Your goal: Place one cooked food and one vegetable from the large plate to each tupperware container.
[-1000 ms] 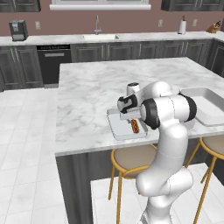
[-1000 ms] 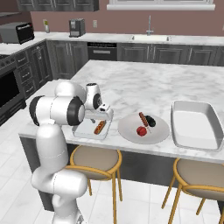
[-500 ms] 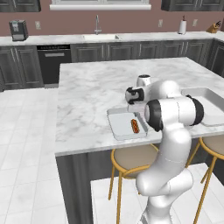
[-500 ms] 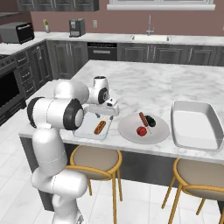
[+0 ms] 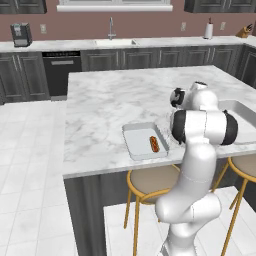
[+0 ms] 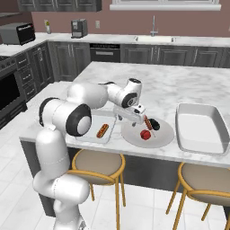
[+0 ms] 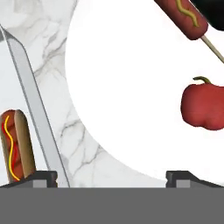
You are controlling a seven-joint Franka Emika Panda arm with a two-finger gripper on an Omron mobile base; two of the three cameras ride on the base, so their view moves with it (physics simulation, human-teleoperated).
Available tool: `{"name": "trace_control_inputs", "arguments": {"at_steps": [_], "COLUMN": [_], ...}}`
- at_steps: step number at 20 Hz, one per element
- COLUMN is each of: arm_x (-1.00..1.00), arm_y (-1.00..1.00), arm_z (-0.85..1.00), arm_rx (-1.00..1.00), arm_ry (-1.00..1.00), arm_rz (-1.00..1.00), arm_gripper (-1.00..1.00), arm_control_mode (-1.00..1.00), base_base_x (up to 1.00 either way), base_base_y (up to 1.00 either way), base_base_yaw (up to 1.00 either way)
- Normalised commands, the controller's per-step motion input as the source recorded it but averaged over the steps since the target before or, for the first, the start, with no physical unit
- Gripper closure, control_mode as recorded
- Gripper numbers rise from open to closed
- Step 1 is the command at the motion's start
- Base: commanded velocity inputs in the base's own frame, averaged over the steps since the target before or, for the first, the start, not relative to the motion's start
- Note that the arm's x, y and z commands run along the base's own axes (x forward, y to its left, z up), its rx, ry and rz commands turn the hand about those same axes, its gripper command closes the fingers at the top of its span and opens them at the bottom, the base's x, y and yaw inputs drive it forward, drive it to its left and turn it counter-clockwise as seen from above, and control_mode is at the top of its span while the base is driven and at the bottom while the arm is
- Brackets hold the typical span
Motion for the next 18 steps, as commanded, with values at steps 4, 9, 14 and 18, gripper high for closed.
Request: {"name": "trace_control_inputs", "arguments": {"at_steps": [4, 9, 14, 18], "arm_x": [0.0, 0.0, 0.0, 0.11], "arm_y": [-0.94, -0.63, -0.27, -0.05], "arm_z": [0.0, -0.12, -0.39, -0.66], "arm_rx": [0.16, 0.02, -0.01, -0.1], "arm_ry": [0.0, 0.06, 0.13, 0.02], "arm_rz": [0.0, -0.04, -0.08, -0.01], "arm_gripper": [-1.0, -1.0, -1.0, -1.0], "arm_control_mode": [-1.0, -1.0, -1.0, -1.0], "base_base_x": [0.0, 0.0, 0.0, 0.0], "base_base_y": [0.0, 0.0, 0.0, 0.0], "base_base_yaw": [0.0, 0.0, 0.0, 0.0]}}
